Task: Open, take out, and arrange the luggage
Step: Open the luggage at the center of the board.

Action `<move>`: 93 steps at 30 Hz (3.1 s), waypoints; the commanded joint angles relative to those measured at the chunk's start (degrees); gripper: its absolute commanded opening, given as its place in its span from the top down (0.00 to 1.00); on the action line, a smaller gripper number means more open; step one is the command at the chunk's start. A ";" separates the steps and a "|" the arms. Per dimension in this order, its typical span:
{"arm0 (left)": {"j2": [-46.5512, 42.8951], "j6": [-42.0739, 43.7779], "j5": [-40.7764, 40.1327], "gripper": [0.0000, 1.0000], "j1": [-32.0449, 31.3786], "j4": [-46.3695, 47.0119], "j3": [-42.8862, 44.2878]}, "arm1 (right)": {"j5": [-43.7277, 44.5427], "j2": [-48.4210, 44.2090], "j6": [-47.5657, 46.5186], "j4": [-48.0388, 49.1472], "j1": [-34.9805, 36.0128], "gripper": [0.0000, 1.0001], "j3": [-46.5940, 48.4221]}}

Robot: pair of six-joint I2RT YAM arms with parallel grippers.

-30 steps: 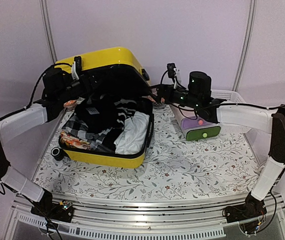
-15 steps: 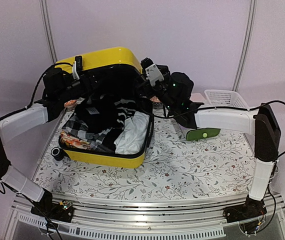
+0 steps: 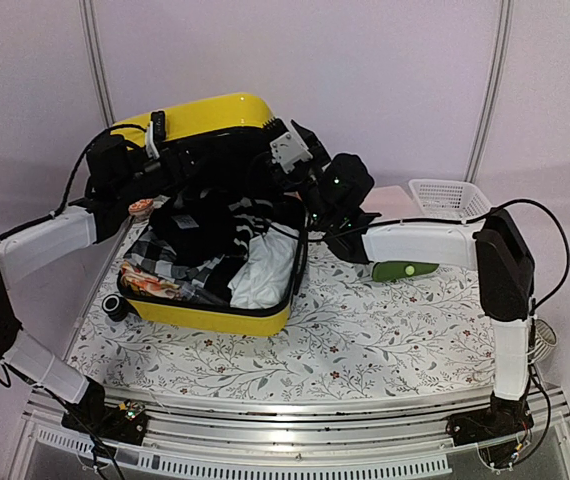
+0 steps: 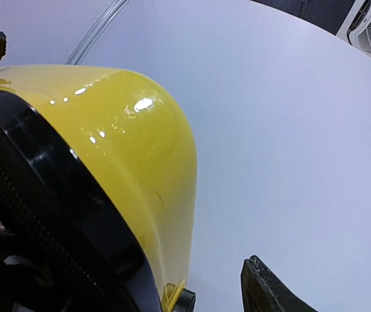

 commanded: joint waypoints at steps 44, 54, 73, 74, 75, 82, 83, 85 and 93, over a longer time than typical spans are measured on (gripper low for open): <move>11.02 27.64 -8.23 0.30 19.44 10.36 0.17 | -9.82 13.31 35.08 -26.24 -18.50 0.98 31.05; 20.74 35.02 -4.88 0.31 19.08 17.83 9.96 | -11.05 12.95 35.17 -26.75 -18.68 0.97 31.16; 40.07 33.47 -2.96 1.00 17.88 11.94 38.61 | -14.72 -2.22 38.20 -26.31 -18.74 0.43 8.80; 40.91 33.43 -3.35 1.00 17.80 10.99 40.18 | -15.14 -3.91 38.62 -26.04 -18.73 0.40 5.83; 41.67 33.37 -3.57 1.00 17.70 10.24 41.38 | -15.41 -5.54 39.34 -25.90 -18.73 0.39 2.51; 45.12 33.80 -7.02 1.00 16.82 6.05 47.79 | -18.86 -16.85 42.54 -25.42 -18.64 0.34 -13.73; 45.91 34.07 -7.84 1.00 16.72 4.26 49.43 | -22.03 -18.30 43.11 -25.80 -18.64 0.35 -15.36; 47.35 34.05 -9.37 1.00 16.75 1.38 52.47 | -28.91 -20.35 44.01 -28.30 -18.45 0.35 -17.54; 47.73 33.89 -12.30 1.00 16.64 -1.66 55.54 | -30.22 -22.85 48.35 -43.83 -7.49 0.25 -21.59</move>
